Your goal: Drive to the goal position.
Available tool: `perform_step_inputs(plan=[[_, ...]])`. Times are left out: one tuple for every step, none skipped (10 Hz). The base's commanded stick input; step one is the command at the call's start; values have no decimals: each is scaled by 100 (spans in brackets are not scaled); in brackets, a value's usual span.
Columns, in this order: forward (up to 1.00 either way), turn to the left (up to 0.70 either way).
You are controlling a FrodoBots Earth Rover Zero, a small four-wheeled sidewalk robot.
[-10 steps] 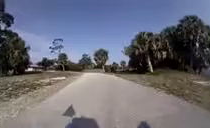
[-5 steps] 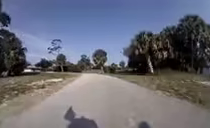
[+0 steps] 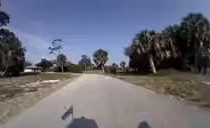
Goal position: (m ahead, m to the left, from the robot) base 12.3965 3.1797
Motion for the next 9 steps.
perform_step_inputs(plan=[[100,19],[100,12],[100,6],[100,3],[100,3],[100,3],[100,3],[100,3],[100,3]])
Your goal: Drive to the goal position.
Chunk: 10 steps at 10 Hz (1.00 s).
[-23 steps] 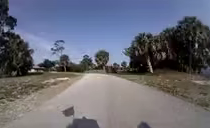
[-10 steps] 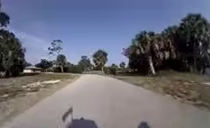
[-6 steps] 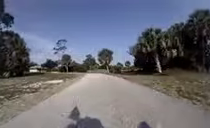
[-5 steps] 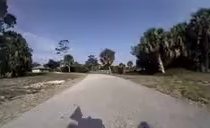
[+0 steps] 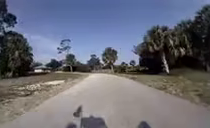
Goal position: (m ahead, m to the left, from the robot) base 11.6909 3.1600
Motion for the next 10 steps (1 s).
perform_step_inputs(plan=[[100,3],[100,3],[100,3],[100,3],[100,3],[100,4],[100,4],[100,4],[100,4],[100,4]])
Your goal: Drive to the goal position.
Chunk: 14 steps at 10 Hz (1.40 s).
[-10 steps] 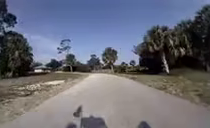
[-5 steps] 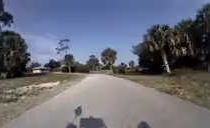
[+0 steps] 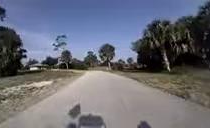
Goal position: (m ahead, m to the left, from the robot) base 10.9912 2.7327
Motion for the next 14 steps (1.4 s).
perform_step_inputs(plan=[[100,4],[100,8],[100,13],[100,25],[100,40],[100,40],[100,40],[100,40],[100,30],[100,10],[100,3],[100,3],[100,3],[100,3]])
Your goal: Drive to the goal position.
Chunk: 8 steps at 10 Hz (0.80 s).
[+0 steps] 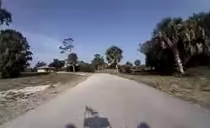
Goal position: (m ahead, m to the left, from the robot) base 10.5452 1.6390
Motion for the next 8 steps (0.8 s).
perform_step_inputs(plan=[[100,3],[100,3],[100,3],[100,3],[100,3],[100,3],[100,3],[100,3]])
